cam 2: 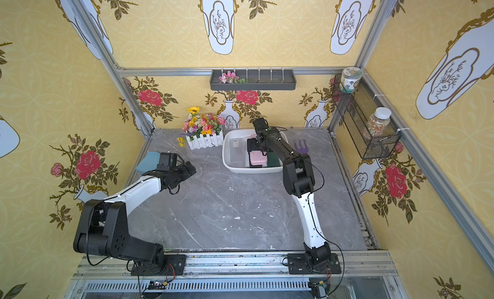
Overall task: Put the pencil case into the storage box
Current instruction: Place the pencil case at the storage box.
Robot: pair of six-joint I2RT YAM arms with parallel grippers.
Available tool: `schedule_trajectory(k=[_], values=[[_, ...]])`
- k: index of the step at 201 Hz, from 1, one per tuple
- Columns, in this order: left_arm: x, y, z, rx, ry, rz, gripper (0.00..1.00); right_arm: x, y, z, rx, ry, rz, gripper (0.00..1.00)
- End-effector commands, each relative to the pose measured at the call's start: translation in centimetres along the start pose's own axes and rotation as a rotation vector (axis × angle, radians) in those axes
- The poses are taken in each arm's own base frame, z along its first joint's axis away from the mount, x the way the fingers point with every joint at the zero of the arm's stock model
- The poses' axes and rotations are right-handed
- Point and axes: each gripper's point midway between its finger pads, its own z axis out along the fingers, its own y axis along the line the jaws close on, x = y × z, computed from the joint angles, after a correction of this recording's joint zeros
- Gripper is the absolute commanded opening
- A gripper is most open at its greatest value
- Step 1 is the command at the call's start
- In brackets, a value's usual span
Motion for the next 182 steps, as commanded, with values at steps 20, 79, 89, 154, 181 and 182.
schedule_trajectory(k=[20,79,89,154,181,182], values=[[0.2,0.2,0.0,-0.008,0.005,0.011,1.0,0.8,-0.5,0.8,0.018,0.015,-0.001,0.97],[0.2,0.2,-0.1,-0.006,0.003,0.013,1.0,1.1,-0.1,1.2,-0.014,0.029,0.002,0.97],[0.2,0.2,-0.1,-0.006,0.002,0.014,1.0,1.1,0.2,1.1,-0.033,0.029,-0.001,0.97],[0.4,0.1,-0.1,-0.003,0.005,0.016,1.0,2.6,1.0,2.0,-0.048,0.09,-0.038,0.97],[0.4,-0.1,-0.2,0.001,0.002,0.022,1.0,2.1,1.1,0.8,-0.097,0.036,0.004,0.97],[0.4,-0.1,-0.2,0.001,0.003,0.023,1.0,2.1,1.1,0.7,-0.098,0.036,0.003,0.96]])
